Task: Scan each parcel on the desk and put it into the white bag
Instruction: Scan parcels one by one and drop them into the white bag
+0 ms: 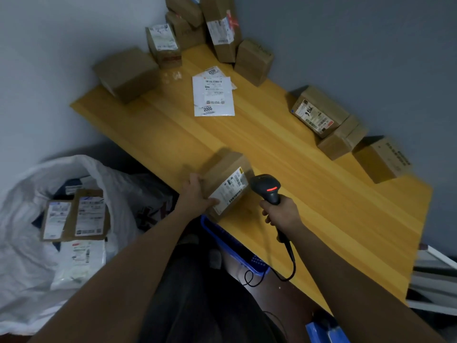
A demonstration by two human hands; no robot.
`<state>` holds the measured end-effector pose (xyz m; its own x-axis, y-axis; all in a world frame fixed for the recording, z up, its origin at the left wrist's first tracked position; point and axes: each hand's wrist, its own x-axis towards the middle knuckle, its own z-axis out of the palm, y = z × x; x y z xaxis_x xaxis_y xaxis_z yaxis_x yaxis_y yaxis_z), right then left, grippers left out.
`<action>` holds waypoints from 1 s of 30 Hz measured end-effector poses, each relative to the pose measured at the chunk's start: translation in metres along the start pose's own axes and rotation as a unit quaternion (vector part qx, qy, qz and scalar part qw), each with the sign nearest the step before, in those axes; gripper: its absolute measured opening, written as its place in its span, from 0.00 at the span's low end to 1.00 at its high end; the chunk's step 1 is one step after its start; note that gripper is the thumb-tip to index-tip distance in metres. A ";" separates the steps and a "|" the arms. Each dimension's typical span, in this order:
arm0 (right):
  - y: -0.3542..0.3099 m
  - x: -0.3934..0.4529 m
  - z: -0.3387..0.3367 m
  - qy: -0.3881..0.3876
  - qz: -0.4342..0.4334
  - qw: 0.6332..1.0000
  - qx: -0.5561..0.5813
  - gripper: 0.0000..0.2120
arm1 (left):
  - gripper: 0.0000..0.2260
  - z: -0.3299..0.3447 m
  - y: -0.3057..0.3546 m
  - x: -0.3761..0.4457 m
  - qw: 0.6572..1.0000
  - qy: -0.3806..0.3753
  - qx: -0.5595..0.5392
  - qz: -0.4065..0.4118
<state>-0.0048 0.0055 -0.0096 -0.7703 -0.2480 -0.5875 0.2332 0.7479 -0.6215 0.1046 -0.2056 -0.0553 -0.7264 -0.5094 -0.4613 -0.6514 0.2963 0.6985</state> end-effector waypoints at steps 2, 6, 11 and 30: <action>-0.009 -0.002 0.006 -0.005 -0.016 1.000 -0.002 0.05 | 0.30 -0.018 -0.007 -0.006 0.998 -0.007 -0.057 0.003; -0.037 -0.007 0.029 -0.015 -0.053 0.999 0.001 0.05 | 0.32 -0.066 -0.026 -0.020 0.986 0.072 -0.147 -0.012; -0.087 -0.014 0.076 -0.049 -0.102 0.994 -0.004 0.05 | 0.22 -0.143 -0.053 -0.061 0.918 0.251 -0.305 -0.031; -0.204 -0.043 0.288 -0.096 -0.150 0.975 -0.137 0.08 | 0.21 -0.270 -0.326 -0.168 0.945 0.263 -0.111 -0.160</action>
<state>0.1513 -0.3133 -0.0072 -0.6478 -0.5714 -0.5039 -0.1715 0.7539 -0.6343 0.4983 -0.4353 -0.0582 -0.2522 -0.8926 -0.3737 -0.7156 -0.0879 0.6929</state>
